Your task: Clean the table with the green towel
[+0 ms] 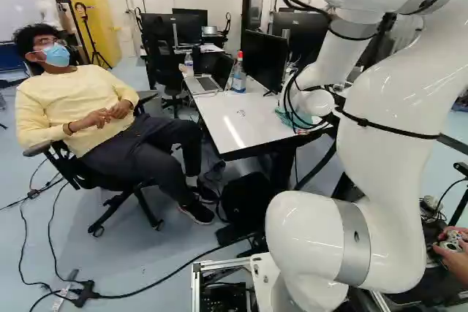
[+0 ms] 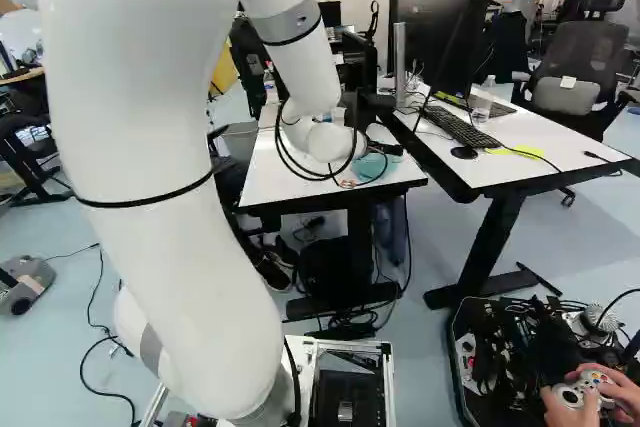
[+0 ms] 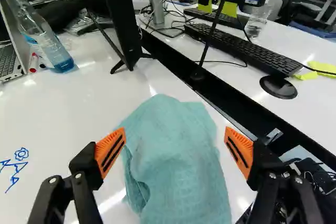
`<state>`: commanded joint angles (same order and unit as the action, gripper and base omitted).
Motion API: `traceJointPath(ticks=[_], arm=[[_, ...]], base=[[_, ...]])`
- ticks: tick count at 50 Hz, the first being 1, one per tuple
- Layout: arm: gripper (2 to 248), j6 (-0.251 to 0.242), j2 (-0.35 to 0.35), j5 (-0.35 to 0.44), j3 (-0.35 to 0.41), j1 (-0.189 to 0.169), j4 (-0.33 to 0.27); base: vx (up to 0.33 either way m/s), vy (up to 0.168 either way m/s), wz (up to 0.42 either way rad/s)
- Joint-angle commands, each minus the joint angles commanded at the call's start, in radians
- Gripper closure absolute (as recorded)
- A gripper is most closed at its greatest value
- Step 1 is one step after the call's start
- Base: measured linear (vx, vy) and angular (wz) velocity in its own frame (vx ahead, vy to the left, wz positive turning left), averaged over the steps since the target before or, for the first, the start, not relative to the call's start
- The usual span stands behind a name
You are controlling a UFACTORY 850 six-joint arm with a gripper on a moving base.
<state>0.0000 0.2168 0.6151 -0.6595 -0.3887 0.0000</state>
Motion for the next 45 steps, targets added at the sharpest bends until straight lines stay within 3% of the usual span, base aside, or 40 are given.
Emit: traceJointPath(ticks=[45], arm=[[3, 0.000, 0.031, -0.139, -0.036, -0.023, 0.000]], base=[[0.000, 0.000, 0.000]])
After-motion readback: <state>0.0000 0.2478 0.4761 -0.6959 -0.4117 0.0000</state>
